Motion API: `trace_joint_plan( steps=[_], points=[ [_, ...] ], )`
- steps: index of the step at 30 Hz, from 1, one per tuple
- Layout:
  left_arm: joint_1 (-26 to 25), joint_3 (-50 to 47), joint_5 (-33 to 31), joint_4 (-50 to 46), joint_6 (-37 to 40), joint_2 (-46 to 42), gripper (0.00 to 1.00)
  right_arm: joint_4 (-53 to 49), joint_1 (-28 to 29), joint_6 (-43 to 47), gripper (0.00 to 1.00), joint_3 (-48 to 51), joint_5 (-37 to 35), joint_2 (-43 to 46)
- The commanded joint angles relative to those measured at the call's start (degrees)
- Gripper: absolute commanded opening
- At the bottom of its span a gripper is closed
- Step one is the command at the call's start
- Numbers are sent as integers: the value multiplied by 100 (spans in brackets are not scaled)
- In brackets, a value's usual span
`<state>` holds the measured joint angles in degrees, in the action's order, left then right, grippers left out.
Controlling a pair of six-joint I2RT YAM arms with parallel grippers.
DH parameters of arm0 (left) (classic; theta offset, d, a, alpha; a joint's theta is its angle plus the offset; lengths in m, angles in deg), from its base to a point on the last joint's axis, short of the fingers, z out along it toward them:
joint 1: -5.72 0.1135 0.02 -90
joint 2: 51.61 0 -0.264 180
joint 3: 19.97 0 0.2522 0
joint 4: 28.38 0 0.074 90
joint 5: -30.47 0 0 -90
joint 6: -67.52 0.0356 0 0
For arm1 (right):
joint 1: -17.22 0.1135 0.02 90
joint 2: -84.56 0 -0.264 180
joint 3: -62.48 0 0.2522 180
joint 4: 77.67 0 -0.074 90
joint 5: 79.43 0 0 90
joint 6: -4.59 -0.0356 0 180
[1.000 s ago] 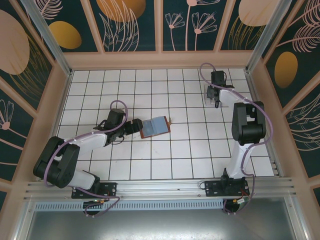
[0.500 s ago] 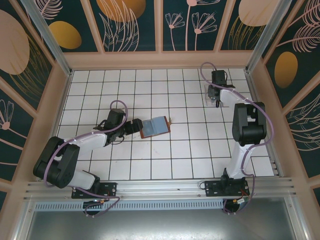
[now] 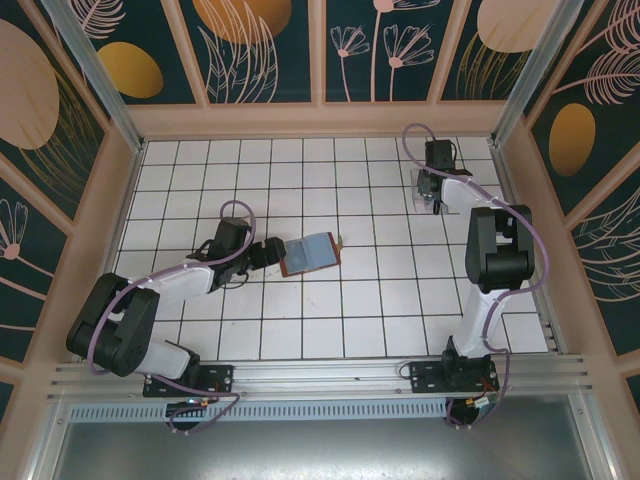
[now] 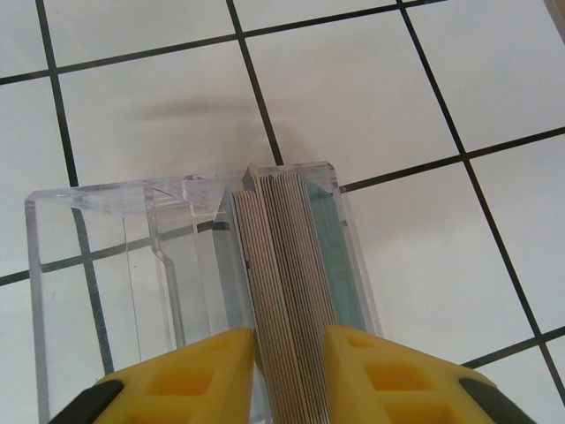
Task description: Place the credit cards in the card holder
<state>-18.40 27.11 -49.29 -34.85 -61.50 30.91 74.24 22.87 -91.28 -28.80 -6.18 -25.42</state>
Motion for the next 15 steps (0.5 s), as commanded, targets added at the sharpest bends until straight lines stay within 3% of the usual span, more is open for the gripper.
trace_joint_plan(
  steps=[1,5,15],
  points=[
    [-19,34,46,-10,9,-16,87,21,-51,25,28,66,-182,345],
    [-15,39,55,85,-22,-19,87,-48,-62,-5,27,-86,-129,290],
    [-23,107,75,-2,9,-15,87,-114,-107,-23,11,-72,118,135]
  ],
)
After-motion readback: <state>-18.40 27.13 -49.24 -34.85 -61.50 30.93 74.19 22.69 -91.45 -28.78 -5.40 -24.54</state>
